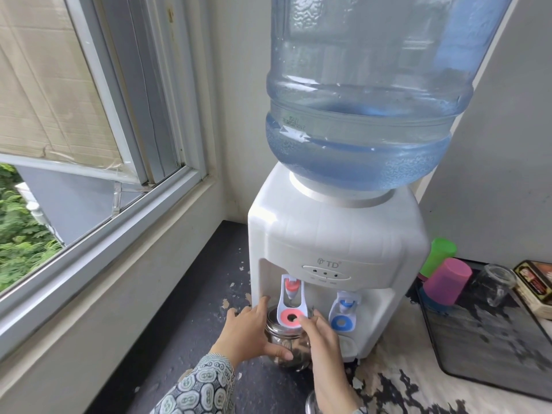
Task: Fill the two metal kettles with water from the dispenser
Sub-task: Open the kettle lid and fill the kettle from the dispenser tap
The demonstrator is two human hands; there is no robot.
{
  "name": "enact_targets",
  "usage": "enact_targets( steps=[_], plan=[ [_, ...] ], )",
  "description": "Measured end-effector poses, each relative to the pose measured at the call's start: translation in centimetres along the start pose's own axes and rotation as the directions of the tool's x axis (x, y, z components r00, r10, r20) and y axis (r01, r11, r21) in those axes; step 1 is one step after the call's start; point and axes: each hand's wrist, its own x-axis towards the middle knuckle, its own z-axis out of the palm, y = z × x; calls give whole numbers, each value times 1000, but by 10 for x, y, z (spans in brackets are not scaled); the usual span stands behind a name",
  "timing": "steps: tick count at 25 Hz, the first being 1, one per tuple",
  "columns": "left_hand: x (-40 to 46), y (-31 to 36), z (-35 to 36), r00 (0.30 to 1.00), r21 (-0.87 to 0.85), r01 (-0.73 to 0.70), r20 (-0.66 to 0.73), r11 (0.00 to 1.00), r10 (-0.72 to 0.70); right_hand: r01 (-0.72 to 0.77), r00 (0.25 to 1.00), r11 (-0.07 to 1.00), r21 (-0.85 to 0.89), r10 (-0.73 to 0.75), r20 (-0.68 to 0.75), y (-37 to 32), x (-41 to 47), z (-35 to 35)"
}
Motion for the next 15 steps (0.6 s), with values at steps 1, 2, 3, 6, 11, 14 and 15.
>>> enact_targets(
  steps=[1,2,3,6,11,14,15],
  plan=[
    [0,0,0,1000,-1,-3,1,1000,3,23,1000,999,36,-23,12,-4,-2,1],
    [0,0,0,1000,-1,-5,-1,1000,5,50,998,997,57,-51,32,-9,-5,3],
    [0,-1,0,1000,3,-6,-4,1000,6,80,995,995,58,-83,58,-15,-6,5],
    [0,-1,0,1000,16,-3,1,1000,3,134,987,990,40,-137,81,-20,-5,6],
    [-1,-2,-1,1000,4,-12,-14,1000,12,178,983,974,-143,-183,-21,7,-1,3],
    [-1,-3,1,1000,-4,-18,-26,1000,17,161,983,959,-235,-178,-53,27,3,-3],
    [-1,-3,1,1000,-6,-19,-21,1000,19,140,987,956,-257,-155,-40,31,3,-6]
  ],
)
